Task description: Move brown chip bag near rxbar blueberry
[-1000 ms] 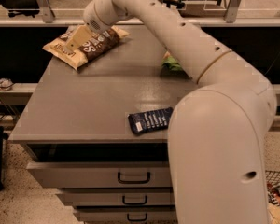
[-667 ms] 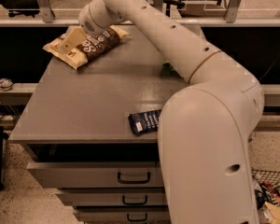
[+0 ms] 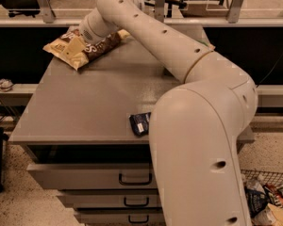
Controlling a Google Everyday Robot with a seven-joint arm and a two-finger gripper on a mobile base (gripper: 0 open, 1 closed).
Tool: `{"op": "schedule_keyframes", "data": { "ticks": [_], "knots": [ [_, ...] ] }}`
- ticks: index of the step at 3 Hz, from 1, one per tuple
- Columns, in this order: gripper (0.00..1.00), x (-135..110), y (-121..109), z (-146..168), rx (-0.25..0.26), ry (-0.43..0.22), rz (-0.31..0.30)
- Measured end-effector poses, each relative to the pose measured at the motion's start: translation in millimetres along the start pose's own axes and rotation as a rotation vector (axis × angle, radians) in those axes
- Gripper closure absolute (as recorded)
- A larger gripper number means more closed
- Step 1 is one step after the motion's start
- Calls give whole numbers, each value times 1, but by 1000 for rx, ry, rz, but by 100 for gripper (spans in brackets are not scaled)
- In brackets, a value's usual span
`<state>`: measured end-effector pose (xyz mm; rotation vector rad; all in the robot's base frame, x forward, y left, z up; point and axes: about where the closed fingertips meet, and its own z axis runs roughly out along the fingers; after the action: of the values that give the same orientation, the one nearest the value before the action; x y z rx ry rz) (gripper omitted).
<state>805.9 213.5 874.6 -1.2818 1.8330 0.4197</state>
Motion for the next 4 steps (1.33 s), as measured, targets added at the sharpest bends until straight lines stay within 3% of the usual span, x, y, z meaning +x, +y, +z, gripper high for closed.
{"op": "schedule_keyframes", "data": {
  "ticks": [1,2,3,4],
  "knots": [
    [48,8,1,1,7,25,8],
    [70,8,1,-7,15,27,-5],
    [93,-2,1,-34,41,12,-63],
    [100,-16,7,-70,57,-8,-139]
  ]
}}
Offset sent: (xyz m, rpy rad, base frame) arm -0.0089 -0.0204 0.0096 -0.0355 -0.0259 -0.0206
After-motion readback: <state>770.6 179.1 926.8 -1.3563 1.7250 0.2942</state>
